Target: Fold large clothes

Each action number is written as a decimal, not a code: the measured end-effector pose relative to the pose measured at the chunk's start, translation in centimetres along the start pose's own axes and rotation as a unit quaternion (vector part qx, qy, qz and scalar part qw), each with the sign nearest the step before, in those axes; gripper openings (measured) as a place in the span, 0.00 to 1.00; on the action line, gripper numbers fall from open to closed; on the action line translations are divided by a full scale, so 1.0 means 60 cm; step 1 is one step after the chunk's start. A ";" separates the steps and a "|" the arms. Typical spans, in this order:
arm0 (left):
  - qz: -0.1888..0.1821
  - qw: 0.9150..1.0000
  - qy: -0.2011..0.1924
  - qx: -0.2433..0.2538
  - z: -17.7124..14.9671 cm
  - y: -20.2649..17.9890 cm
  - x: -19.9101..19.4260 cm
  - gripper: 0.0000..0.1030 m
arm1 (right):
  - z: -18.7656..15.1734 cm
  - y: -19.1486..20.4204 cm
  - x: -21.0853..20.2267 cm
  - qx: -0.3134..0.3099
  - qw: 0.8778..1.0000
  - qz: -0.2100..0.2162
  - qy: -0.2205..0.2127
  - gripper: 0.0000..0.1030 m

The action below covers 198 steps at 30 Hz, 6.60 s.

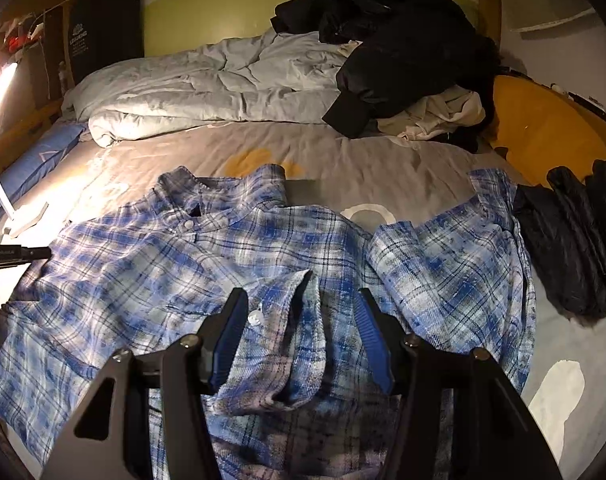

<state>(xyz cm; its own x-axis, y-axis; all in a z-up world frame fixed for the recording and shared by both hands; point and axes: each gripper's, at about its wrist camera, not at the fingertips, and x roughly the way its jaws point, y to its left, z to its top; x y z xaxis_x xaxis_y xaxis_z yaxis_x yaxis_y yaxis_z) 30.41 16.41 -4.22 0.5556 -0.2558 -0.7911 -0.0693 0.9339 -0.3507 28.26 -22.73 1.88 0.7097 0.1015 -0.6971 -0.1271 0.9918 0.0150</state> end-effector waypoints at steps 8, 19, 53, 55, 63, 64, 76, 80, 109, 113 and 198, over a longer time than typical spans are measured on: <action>-0.066 0.995 0.006 0.079 -0.034 -0.084 -0.044 0.01 | 0.002 -0.002 0.000 0.000 1.000 0.000 0.001 0.51; -0.064 0.995 -0.044 0.070 -0.033 -0.087 -0.049 0.44 | -0.001 0.001 0.002 -0.004 1.000 -0.002 0.003 0.51; -0.161 0.978 0.001 0.132 -0.059 -0.174 -0.029 0.30 | -0.003 0.004 0.005 -0.013 1.000 0.000 0.013 0.51; -0.142 0.981 -0.036 0.124 -0.044 -0.170 -0.053 0.30 | -0.003 0.005 0.006 -0.013 1.000 0.000 0.014 0.51; -0.057 0.996 -0.017 0.060 0.001 -0.075 -0.030 0.44 | -0.004 0.005 0.010 -0.013 1.000 0.000 0.016 0.51; -0.053 0.997 0.004 0.062 -0.004 -0.070 -0.014 0.45 | -0.005 0.005 0.010 -0.013 1.000 0.000 0.016 0.51; 0.033 0.992 0.052 0.106 -0.036 -0.084 0.053 0.13 | -0.006 0.002 0.015 -0.012 1.000 -0.005 0.021 0.51; 0.064 0.992 0.021 0.105 -0.028 -0.071 0.031 0.00 | -0.006 0.000 0.017 -0.010 1.000 -0.007 0.025 0.51; 0.023 0.979 0.020 0.201 -0.048 -0.166 0.070 0.67 | -0.012 0.005 0.024 -0.016 0.999 -0.012 0.032 0.51; 0.035 0.981 0.025 0.187 -0.045 -0.164 0.082 0.65 | -0.012 0.005 0.026 -0.017 0.999 -0.013 0.033 0.51; 0.164 0.985 0.024 0.042 -0.019 0.006 -0.027 0.42 | -0.009 0.040 0.098 -0.015 0.996 0.066 0.059 0.35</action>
<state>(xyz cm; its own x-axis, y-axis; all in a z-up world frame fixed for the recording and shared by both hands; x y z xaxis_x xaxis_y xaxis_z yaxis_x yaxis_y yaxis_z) 28.54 16.90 -3.62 0.4744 0.0538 -0.8786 -0.1682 0.9853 -0.0305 31.75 -19.81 -2.57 0.6001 0.2189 -0.7694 -0.2351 0.9676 0.0919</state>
